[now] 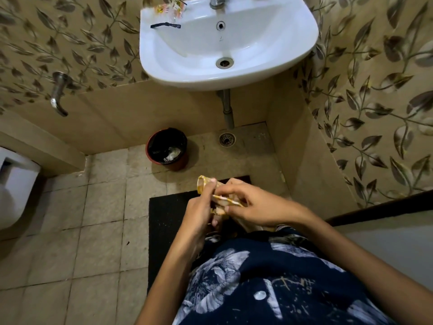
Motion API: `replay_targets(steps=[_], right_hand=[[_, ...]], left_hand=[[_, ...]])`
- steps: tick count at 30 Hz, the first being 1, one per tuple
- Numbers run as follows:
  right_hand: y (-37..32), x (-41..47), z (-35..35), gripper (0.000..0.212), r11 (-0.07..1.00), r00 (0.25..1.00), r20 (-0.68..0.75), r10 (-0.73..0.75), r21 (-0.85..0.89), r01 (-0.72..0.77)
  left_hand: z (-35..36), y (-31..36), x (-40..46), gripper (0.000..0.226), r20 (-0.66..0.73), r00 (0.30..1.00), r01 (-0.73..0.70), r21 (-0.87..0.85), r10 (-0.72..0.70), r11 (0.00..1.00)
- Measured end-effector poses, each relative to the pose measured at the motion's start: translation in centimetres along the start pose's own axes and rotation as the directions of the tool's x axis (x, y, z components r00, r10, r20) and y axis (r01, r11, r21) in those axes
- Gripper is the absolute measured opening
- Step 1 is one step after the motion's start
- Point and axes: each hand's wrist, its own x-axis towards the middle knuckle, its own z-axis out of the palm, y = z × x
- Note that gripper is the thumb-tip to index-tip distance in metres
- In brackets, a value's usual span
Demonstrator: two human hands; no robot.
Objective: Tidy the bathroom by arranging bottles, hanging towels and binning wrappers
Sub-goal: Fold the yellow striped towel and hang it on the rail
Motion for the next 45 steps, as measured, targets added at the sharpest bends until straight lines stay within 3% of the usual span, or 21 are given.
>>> replay_targets(steps=[2,4,9,12,14,17,21,23,26,30,36,42,45], right_hand=[[-0.1,-0.4,-0.1,0.058,0.997,0.995,0.089,0.048,-0.070,-0.041],[-0.2,-0.6,-0.1,0.064,0.991,0.991,0.098,0.095,-0.109,-0.084],[1.0,-0.4,-1.4,0.030,0.945,0.977,-0.066,0.205,-0.245,-0.215],[1.2,-0.5,-2.0,0.009,0.971,0.969,-0.161,0.190,-0.117,-0.210],[0.9,-0.4,-1.7,0.008,0.984,0.958,-0.223,0.178,0.045,-0.173],[0.7,0.3,-1.3,0.008,0.978,0.904,-0.377,0.201,0.134,-0.161],[0.5,0.7,-1.0,0.007,0.981,0.787,-0.585,0.194,0.106,-0.162],[0.2,0.5,-1.2,0.008,0.991,0.768,-0.628,0.128,0.055,-0.120],[-0.3,0.4,-1.0,0.006,0.997,0.836,-0.548,0.035,-0.040,-0.068],[-0.3,0.0,-0.7,0.017,0.987,0.909,-0.412,-0.060,-0.162,-0.008],[-0.1,-0.2,-1.3,0.024,0.974,0.927,-0.319,-0.199,-0.171,0.150],[-0.3,-0.2,-2.0,0.036,0.935,0.932,-0.226,-0.284,-0.282,0.217],[-0.1,-0.1,-2.1,0.027,0.915,0.915,-0.245,-0.321,-0.332,0.232]], left_hand=[[0.0,0.0,0.2,0.038,-0.042,0.999,-0.014,-0.015,0.013,1.000],[0.0,0.0,0.5,0.035,-0.100,0.995,-0.026,-0.047,0.021,0.999],[-0.7,0.1,1.3,0.033,-0.214,0.977,-0.036,-0.169,-0.001,0.985],[-1.2,0.0,1.5,0.036,-0.238,0.971,-0.036,-0.170,-0.005,0.985],[-1.2,0.0,1.5,0.045,-0.207,0.978,-0.027,-0.152,-0.005,0.988],[-1.1,0.1,1.2,0.052,-0.104,0.994,-0.023,-0.056,0.017,0.998],[-1.0,-0.5,0.6,0.021,0.062,0.992,-0.120,0.155,0.112,0.981],[-1.2,-0.6,0.5,0.016,0.119,0.983,-0.162,0.209,0.139,0.964],[-1.3,-0.3,0.3,0.014,0.131,0.984,-0.144,0.153,0.124,0.978],[-1.2,0.1,0.2,0.018,0.117,0.991,-0.058,-0.047,0.063,0.997],[-1.2,0.6,0.1,0.021,0.136,0.990,0.081,-0.260,-0.046,0.962],[-1.6,1.3,0.1,0.013,0.183,0.974,0.189,-0.347,-0.131,0.919],[-1.6,1.2,0.1,0.013,0.199,0.974,0.173,-0.320,-0.113,0.932]])
